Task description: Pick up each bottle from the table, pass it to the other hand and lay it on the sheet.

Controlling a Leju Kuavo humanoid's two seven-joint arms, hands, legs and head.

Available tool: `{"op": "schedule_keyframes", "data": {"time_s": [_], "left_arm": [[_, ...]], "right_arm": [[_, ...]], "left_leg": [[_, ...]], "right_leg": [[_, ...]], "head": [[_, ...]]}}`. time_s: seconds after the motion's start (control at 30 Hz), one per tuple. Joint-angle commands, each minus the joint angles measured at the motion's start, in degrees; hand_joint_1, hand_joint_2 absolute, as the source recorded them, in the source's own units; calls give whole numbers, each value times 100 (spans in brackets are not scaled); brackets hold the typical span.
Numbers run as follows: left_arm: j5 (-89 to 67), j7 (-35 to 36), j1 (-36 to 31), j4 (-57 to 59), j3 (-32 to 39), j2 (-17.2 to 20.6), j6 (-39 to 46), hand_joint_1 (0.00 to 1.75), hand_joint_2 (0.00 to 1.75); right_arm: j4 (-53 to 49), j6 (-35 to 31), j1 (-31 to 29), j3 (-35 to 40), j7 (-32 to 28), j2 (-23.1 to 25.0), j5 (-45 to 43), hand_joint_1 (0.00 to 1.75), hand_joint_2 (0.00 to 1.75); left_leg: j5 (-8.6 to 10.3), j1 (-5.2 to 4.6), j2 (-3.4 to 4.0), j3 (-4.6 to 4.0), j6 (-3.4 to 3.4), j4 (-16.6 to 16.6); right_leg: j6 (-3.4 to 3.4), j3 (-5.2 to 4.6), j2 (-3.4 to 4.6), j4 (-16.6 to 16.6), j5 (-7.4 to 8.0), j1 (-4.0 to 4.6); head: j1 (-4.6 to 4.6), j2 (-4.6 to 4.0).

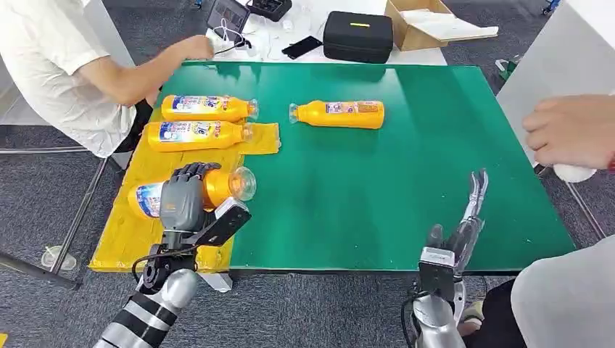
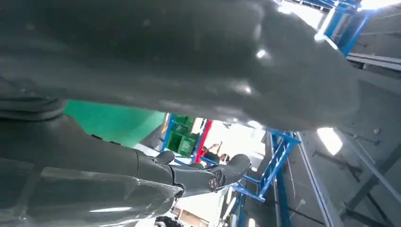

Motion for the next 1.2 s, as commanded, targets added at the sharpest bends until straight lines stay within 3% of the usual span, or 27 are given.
{"op": "schedule_keyframes", "data": {"time_s": [0.03, 0.13, 0.2, 0.23, 0.3, 0.37, 0.4, 0.43, 0.47, 0.5, 0.53, 0.57, 0.6, 0.63, 0.67, 0.8, 0.93, 1.0, 1.1, 1.13, 1.17, 1.2], "left_arm": [[-409, 268, -776, 1337, -131, 85, -772, 175, 175], [-146, 55, -1481, 2783, 52, -177, -1481, 175, 175], [-92, -71, -1775, 3318, 119, -247, -1508, 175, 175], [-153, -67, -1812, 3461, 83, -265, -1447, 175, 175], [-117, -51, -1899, 3671, 139, -302, -1468, 175, 175], [-14, -20, -1916, 3757, 237, -339, -1530, 113, 175], [-14, -20, -1916, 3757, 237, -339, -1530, 113, 175], [-14, -20, -1916, 3757, 237, -339, -1530, 80, 175], [-7, -13, -1924, 3801, 241, -341, -1574, 70, 175], [-16, 4, -1941, 3843, 231, -340, -1616, 148, 175], [-95, 23, -1960, 3880, 169, -323, -1601, 164, 175], [-154, 49, -1960, 3907, 138, -311, -1519, 157, 175], [-71, 50, -1941, 3940, 217, -346, -1532, 106, 175], [-71, 50, -1941, 3940, 217, -346, -1532, 93, 175], [-75, 38, -1934, 3968, 205, -355, -1583, 38, 175], [24, 57, -1954, 4089, 283, -376, -1766, 65, 175], [69, 172, -1997, 4219, 348, -383, -1850, 65, 175], [83, 189, -1996, 4240, 363, -390, -1872, 52, 175], [83, 189, -1996, 4240, 363, -390, -1872, 49, 175], [95, 203, -1999, 4253, 375, -398, -1887, 31, 175], [160, 237, -1993, 4268, 436, -429, -1936, 0, 175], [74, 363, -2026, 4282, 380, -424, -1909, 0, 175]], "right_arm": [[381, 140, -226, 154, 9, -124, -174, 0, 0], [896, 511, -472, 327, 9, -61, -281, 0, 0], [1131, 617, -584, 397, 9, 33, -314, 0, 0], [1198, 627, -616, 430, 9, 1, -332, 0, 175], [1335, 706, -652, 464, 9, 4, -428, 0, 175], [1399, 720, -658, 447, 9, 7, -457, 0, 175], [1399, 720, -658, 447, 9, 7, -457, 0, 175], [1399, 720, -658, 447, 9, 7, -457, 0, 175], [1434, 739, -669, 438, 9, 2, -469, 0, 175], [1476, 766, -680, 427, 9, 6, -488, 0, 175], [1526, 817, -699, 415, 9, 13, -515, 0, 175], [1580, 897, -736, 389, 9, 28, -564, 0, 175], [1619, 904, -761, 382, 9, 40, -548, 0, 175], [1619, 904, -761, 382, 9, 40, -548, 0, 175], [1641, 947, -780, 377, 9, 46, -573, 0, 175], [1775, 1063, -895, 366, 9, 83, -596, 0, 175], [1892, 1118, -965, 359, 9, 97, -605, 0, 175], [1928, 1128, -967, 344, 9, 93, -620, 0, 175], [1928, 1128, -967, 344, 9, 93, -620, 0, 175], [1971, 1146, -989, 328, 9, 93, -635, 0, 175], [2012, 1157, -992, 308, 9, 97, -644, 0, 175], [2011, 1155, -993, 280, 9, 111, -662, 0, 175]], "left_leg": [[-7, 1, 1, 26, 3, -2], [-1, 2, -3, 24, 3, -4], [3, 5, 1, 16, 2, -3], [4, 3, 3, 16, 2, -4], [4, 4, 8, 22, 0, -3], [5, 4, 7, 29, 1, -5], [9, 3, 4, 25, 5, -5], [7, 4, 5, 27, 5, -4], [9, 2, 5, 21, 5, -4], [5, 3, 8, 27, 6, -4], [8, 4, 6, 18, 5, -2], [3, 3, 9, 26, 6, -1], [6, 3, 11, 19, 5, -1], [2, 2, 11, 32, 7, -3], [4, 2, 11, 25, 6, -2], [1, 1, 14, 34, 7, -1], [10, 1, 9, 12, 4, -3], [7, 3, 14, 19, 4, -2], [5, 3, 16, 24, 5, -2], [4, 2, 17, 28, 6, -2], [5, 0, 14, 29, 6, -4], [2, 1, 13, 31, 7, -2]], "right_leg": [[-10, 28, -7, -2, -7, 4], [-9, 27, -10, -6, -2, 5], [-8, 19, -2, -7, 4, 7], [-7, 18, -1, -7, 4, 6], [-11, 21, 3, -6, 7, 7], [-25, 28, -3, -7, 13, 8], [-23, 24, -4, -7, 12, 8], [-24, 27, -4, -6, 10, 9], [-22, 20, -3, -4, 10, 6], [-23, 25, 0, -5, 8, 7], [-21, 19, -1, -3, 10, 8], [-23, 26, 0, -2, 6, 7], [-22, 19, 4, -2, 10, 7], [-24, 32, 1, -3, 5, 6], [-23, 25, 2, -3, 7, 6], [-28, 33, 3, 0, 5, 7], [-21, 11, 4, -2, 13, 4], [-22, 17, 8, -3, 12, 6], [-24, 22, 9, -3, 11, 7], [-25, 25, 9, -3, 10, 7], [-23, 26, 7, -3, 9, 4], [-25, 28, 2, -1, 5, 6]], "head": [[0, 0], [0, 0], [0, 0], [0, 0], [0, 0], [0, 0], [2, 0], [0, 0], [0, 0], [0, 0], [0, 0], [0, 0], [0, 0], [0, 2], [0, 0], [0, 0], [-2, 0], [0, 0], [0, 0], [0, 0], [0, 0], [0, 0]]}}
